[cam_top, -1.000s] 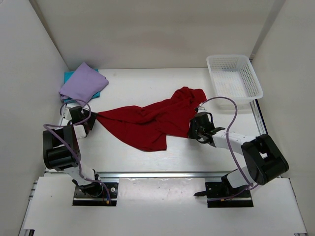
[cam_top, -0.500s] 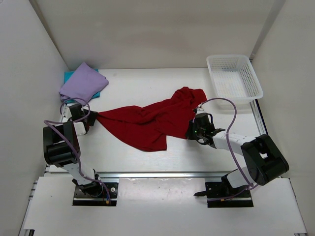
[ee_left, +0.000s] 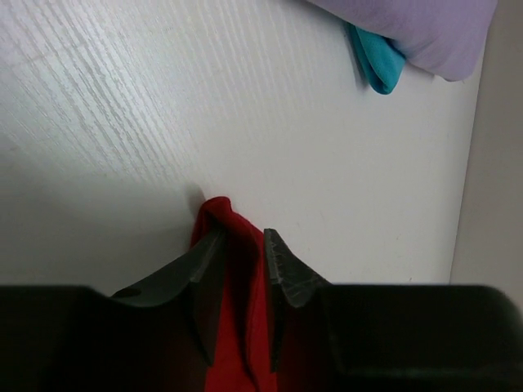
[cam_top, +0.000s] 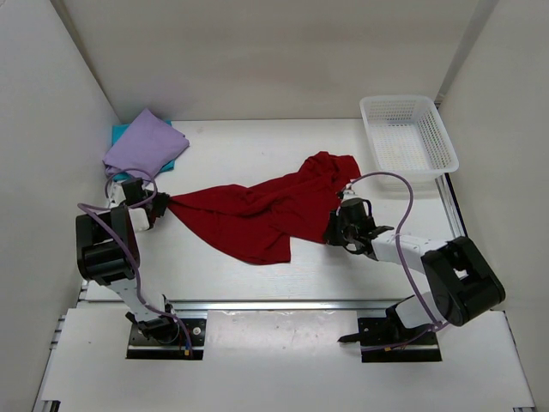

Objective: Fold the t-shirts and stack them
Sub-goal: Flatten out the tshirt

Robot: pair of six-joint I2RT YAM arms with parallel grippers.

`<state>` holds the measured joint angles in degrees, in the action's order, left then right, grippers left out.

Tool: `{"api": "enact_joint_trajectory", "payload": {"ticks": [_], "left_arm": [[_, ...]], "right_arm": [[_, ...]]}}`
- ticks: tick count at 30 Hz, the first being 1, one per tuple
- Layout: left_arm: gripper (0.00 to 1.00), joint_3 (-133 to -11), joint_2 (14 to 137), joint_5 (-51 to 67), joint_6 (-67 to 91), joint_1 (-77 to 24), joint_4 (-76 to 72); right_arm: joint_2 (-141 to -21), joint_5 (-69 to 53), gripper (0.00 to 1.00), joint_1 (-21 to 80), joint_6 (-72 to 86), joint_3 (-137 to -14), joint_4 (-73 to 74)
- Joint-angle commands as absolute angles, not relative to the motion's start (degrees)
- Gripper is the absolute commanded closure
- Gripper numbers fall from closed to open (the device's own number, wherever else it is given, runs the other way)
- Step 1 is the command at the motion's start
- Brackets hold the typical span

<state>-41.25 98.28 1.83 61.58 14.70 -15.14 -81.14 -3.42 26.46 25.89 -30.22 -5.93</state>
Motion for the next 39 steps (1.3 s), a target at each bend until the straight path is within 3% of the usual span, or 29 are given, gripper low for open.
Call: {"api": "enact_joint_trajectory", "payload": {"ticks": [1,3,9,14,20,26,30,34,36,37,39], "left_arm": [[0.66,-43.4,99.1,0.8,61.8,15.1,-14.8],[0.71,-43.5,100.3,1.1,62.4,15.1,-14.9],[1.00,-45.0,101.4,1.2,62.5,14.6,-15.0],[1.00,-44.8,94.1,2.5,61.6,11.7,-17.1],[1.00,-49.5,73.9,0.8,54.6,5.4,-12.8],[1.00,-58.0,60.0,5.4,49.7,3.6,-5.9],[1.00,-64.2,55.4,6.4,47.4,3.2,-0.5],[1.00,-72.1,55.1,4.7,44.4,1.8,5.0],[1.00,-76.5,55.5,2.6,42.6,1.1,8.7],[1.00,-77.5,55.8,1.5,41.5,0.8,9.1],[1.00,-80.7,56.3,0.1,39.1,-1.6,11.8]], "right_arm": [[-79.3,-3.2,1.00,26.5,25.8,-29.2,-6.6],[-78.5,-3.3,1.00,26.3,25.7,-29.0,-7.0],[-76.6,-4.5,1.00,25.0,27.2,-29.2,-6.9],[-72.3,-5.0,1.00,23.9,27.9,-33.4,-4.2],[-61.7,-0.2,1.00,22.8,26.5,-46.6,5.3],[-55.8,9.1,1.00,23.0,20.0,-70.1,18.6],[-60.9,12.0,1.00,23.8,13.3,-95.1,28.8],[-73.1,6.8,1.00,20.7,9.8,-125.8,40.0],[-79.0,3.6,1.00,19.2,9.4,-133.6,42.2],[-78.9,3.7,1.00,18.2,8.8,-131.3,39.3],[-80.9,-7.9,1.00,12.2,12.3,-130.3,37.7]]}}
